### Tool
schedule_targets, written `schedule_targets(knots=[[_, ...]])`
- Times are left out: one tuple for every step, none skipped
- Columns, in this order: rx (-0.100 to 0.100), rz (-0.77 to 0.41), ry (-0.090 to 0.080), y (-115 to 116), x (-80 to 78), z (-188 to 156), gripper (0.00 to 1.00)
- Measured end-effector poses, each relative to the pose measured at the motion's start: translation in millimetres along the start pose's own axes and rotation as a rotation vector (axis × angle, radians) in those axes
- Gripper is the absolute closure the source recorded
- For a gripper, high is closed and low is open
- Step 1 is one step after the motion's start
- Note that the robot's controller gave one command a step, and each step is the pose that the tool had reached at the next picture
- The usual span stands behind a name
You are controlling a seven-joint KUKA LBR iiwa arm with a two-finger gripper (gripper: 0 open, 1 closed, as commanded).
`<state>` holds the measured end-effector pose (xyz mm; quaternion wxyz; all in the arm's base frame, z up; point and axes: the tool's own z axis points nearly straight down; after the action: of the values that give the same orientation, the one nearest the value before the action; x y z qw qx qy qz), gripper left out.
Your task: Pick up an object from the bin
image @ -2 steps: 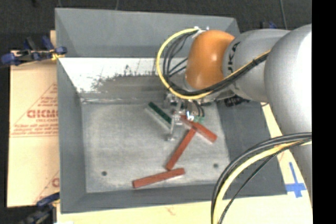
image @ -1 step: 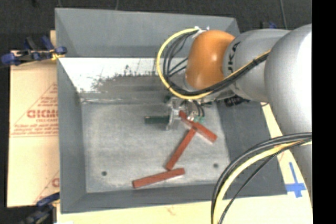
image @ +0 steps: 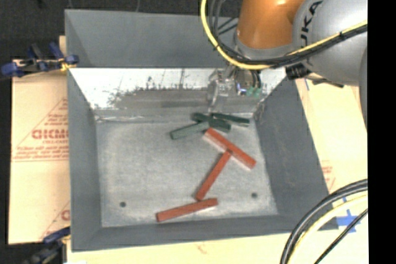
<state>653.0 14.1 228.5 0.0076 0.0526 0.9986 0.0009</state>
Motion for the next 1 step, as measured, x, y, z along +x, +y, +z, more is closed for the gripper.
schedule_targets(knots=[[0.001, 0.0, 0.01, -0.5, 2.2, 5.6, 0.0]])
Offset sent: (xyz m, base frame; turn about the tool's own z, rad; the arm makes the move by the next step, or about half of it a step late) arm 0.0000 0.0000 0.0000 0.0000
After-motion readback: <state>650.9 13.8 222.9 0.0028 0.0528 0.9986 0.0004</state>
